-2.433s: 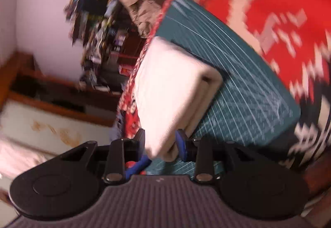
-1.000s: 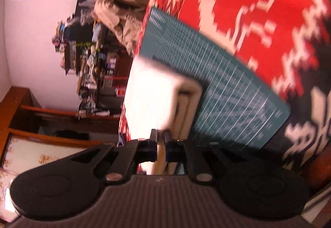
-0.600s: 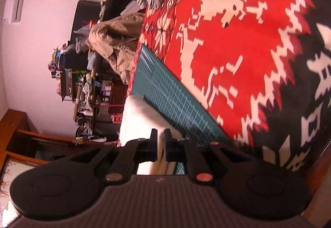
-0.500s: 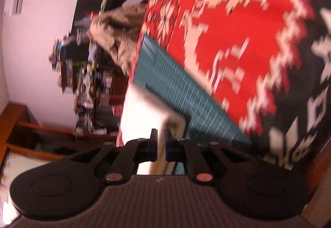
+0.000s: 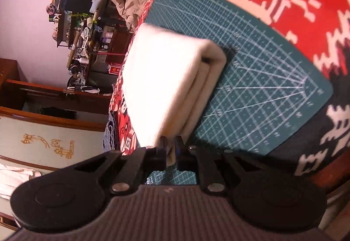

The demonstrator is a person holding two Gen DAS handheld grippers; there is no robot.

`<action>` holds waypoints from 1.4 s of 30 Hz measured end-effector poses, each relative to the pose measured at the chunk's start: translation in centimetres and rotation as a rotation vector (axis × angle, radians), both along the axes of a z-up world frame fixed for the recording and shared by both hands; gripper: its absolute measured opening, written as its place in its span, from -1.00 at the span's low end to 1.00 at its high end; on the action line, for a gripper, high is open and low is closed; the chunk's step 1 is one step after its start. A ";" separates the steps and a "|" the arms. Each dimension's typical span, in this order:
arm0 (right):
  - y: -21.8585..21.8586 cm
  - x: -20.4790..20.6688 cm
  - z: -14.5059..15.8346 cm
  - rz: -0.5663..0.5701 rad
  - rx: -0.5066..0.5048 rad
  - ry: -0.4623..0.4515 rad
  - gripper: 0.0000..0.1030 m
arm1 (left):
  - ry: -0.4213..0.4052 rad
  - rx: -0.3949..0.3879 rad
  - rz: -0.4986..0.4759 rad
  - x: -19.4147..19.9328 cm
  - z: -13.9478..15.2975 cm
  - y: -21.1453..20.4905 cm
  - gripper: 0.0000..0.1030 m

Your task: Fold clothes

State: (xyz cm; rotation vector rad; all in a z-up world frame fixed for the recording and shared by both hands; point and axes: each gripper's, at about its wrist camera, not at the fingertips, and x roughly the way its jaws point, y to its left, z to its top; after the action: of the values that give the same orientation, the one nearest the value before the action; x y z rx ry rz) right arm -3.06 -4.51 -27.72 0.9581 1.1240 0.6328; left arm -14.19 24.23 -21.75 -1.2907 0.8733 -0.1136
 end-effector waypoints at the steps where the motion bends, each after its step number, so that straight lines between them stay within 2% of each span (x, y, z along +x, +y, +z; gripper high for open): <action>1: 0.3 0.0 0.0 0.005 0.000 0.004 -0.78 | 0.000 0.000 -0.001 0.0 0.0 0.0 -0.82; 8: 1.6 -0.3 -0.3 -0.002 0.000 -0.002 -0.76 | 0.000 0.013 -0.003 0.1 0.0 -0.1 -0.82; 10: 2.0 -0.4 -0.4 -0.005 0.000 -0.004 -0.87 | 0.001 0.022 -0.003 0.0 0.1 -0.1 -0.83; 13: 2.3 -0.5 -0.4 -0.015 -0.001 -0.010 -0.87 | -0.001 0.032 -0.007 0.0 0.1 -0.2 -0.84; 24: -2.5 1.2 -0.5 -0.189 -0.015 -0.017 -0.86 | -0.001 0.033 -0.009 -0.1 0.0 -0.1 -0.85; 32: -5.8 2.1 -0.3 -0.250 -0.035 -0.035 -0.88 | 0.001 0.035 -0.010 0.0 0.0 -0.1 -0.85; 35: -6.4 1.6 -0.1 -0.221 -0.045 -0.044 -0.88 | 0.003 0.034 -0.012 0.0 0.1 0.0 -0.85; 42: -3.3 1.3 1.2 -0.058 -0.130 -0.093 -0.86 | 0.005 0.038 -0.016 0.0 0.2 0.0 -0.85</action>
State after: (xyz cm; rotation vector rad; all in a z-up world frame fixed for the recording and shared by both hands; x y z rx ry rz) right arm -1.80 -7.77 -26.55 0.8385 1.0389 0.5451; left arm -14.16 24.24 -21.50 -1.2494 0.8861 -0.1061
